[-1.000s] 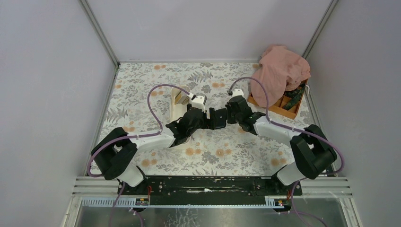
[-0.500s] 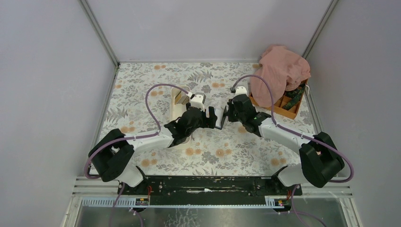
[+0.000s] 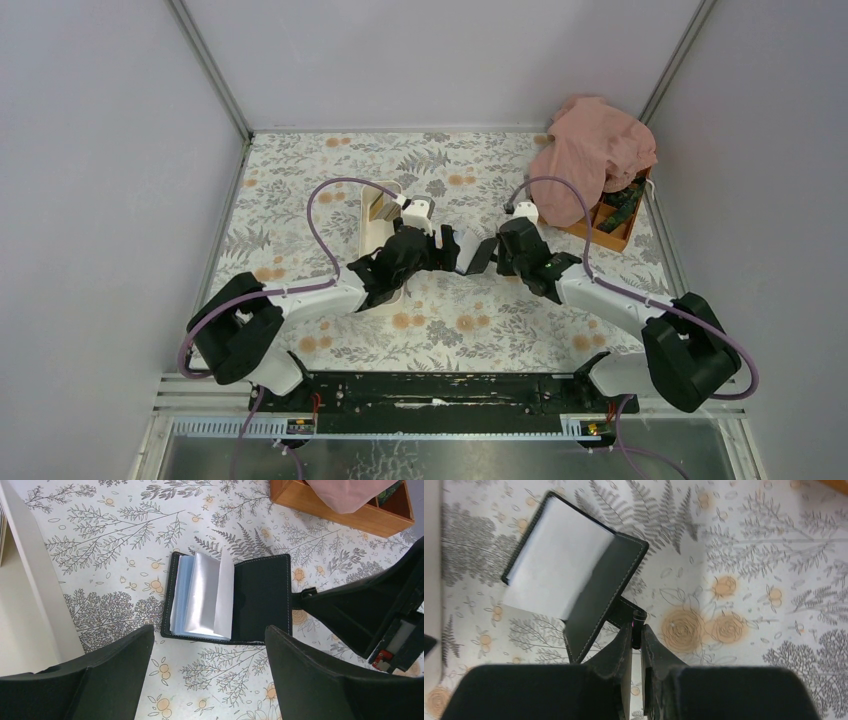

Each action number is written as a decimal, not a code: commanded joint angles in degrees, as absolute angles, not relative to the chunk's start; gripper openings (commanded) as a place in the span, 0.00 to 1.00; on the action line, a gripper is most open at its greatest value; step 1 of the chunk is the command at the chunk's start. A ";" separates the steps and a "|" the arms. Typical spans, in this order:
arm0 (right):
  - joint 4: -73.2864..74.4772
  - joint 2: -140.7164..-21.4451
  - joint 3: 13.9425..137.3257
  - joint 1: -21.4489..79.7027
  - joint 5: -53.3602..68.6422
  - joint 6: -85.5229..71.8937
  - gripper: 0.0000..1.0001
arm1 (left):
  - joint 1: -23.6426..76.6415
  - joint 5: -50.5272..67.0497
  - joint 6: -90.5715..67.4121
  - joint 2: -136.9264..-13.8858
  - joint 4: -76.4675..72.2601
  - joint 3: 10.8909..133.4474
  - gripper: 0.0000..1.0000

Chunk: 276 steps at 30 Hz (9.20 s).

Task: Take the credit cards out of the card holder

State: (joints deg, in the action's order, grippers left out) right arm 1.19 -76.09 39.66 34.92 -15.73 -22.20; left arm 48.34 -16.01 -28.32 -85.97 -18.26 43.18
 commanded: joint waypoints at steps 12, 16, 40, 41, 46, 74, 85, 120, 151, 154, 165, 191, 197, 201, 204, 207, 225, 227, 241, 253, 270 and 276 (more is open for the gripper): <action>3.64 -79.83 37.56 30.41 -17.31 -27.38 0.00 | 48.35 -16.26 -31.12 -89.63 -16.71 47.31 0.88; 3.92 -81.72 38.56 29.78 -17.58 -26.47 0.00 | 48.37 -14.67 -32.06 -93.15 -15.01 49.76 0.89; 1.14 -80.53 36.92 29.18 -15.69 -25.58 0.01 | 53.73 -12.18 -31.47 -104.96 -8.50 59.82 0.31; 1.10 -80.51 36.85 29.18 -15.60 -25.60 0.01 | 54.40 -12.19 -31.27 -105.07 -8.91 59.92 0.31; 0.39 -78.31 35.90 29.18 -15.65 -25.56 0.11 | 56.48 -12.16 -30.76 -108.28 -7.44 62.52 0.31; -0.27 -76.26 40.85 29.23 -10.86 -25.84 0.03 | 57.04 -13.15 -30.42 -111.64 -5.41 64.82 0.33; -1.90 -85.62 39.51 27.93 -8.84 -28.60 0.00 | 56.90 -19.05 -29.21 -103.93 -7.43 59.99 0.46; -3.01 -85.69 36.92 27.71 -7.06 -29.08 0.00 | 49.75 -1.18 -34.62 -107.90 -15.74 57.46 0.83; -3.46 -75.99 34.89 27.25 -6.37 -30.02 0.00 | 49.83 11.13 -37.31 -108.33 -34.74 53.67 0.84; -1.89 -72.41 34.96 27.26 -6.65 -29.84 0.00 | 50.28 10.97 -37.39 -108.75 -34.89 54.15 0.84; 0.41 -67.56 36.69 27.09 -10.87 -28.14 0.00 | 51.61 10.62 -37.50 -111.66 -35.01 57.47 0.84; -3.18 -87.30 43.76 21.47 -6.75 -27.94 0.02 | 50.04 9.39 -32.79 -106.26 -34.59 52.83 0.85; -4.12 -80.62 41.58 21.50 -9.88 -27.60 0.12 | 49.41 9.72 -33.11 -106.82 -34.45 53.01 0.85; -2.59 -82.10 43.52 21.38 -11.01 -26.98 0.14 | 48.86 9.78 -33.82 -106.80 -34.45 52.80 0.85; -1.94 -85.82 46.25 21.25 -11.32 -26.91 0.14 | 48.31 10.13 -34.69 -106.70 -34.54 52.42 0.85; -0.51 -90.04 49.62 20.86 -11.89 -26.09 0.16 | 47.53 10.62 -35.56 -106.45 -34.92 51.68 0.85; 1.89 -97.74 52.07 20.72 -14.64 -21.77 0.36 | 46.13 12.56 -36.73 -105.10 -35.55 50.76 0.85; 1.87 -97.01 50.92 20.68 -13.49 -22.18 0.28 | 45.98 12.61 -36.74 -104.96 -35.34 50.63 0.85; -0.50 -81.74 35.73 20.75 -5.77 -25.01 0.12 | 44.09 11.96 -38.73 -103.91 -32.51 50.77 0.84; -2.56 -81.21 33.94 20.83 -4.47 -25.22 0.12 | 43.18 11.32 -39.79 -109.65 -30.31 53.53 0.84; -4.60 -82.18 32.73 20.75 -3.19 -25.83 0.12 | 43.51 13.31 -40.88 -112.60 -30.55 55.99 0.84; -4.93 -82.04 32.52 20.81 -2.28 -25.98 0.12 | 45.04 12.32 -41.05 -113.61 -29.83 58.15 0.84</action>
